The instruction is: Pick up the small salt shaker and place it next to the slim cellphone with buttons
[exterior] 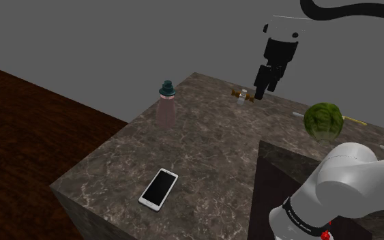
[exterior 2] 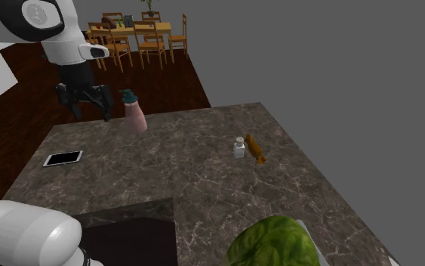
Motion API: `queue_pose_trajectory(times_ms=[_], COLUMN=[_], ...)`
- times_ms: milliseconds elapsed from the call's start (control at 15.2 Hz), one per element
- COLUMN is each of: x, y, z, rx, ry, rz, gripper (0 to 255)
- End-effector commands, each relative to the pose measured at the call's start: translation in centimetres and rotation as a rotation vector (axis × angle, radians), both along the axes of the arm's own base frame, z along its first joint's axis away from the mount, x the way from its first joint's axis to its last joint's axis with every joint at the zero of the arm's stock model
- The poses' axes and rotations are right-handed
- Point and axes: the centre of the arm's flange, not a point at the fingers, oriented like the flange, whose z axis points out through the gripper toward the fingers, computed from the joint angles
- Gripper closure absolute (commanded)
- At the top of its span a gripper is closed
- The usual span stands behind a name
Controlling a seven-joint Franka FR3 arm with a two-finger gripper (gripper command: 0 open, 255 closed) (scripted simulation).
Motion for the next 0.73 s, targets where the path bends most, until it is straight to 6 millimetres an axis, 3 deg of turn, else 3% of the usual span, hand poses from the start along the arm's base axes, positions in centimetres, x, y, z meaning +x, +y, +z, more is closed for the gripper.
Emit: queue_pose_trajectory(times_ms=[0, 660], x=[0.0, 3.2], y=[0.0, -10.9], z=[0.0, -5.7], rx=[0.0, -0.012], ry=[0.0, -0.044], rz=[0.0, 0.092], gripper=[0, 0])
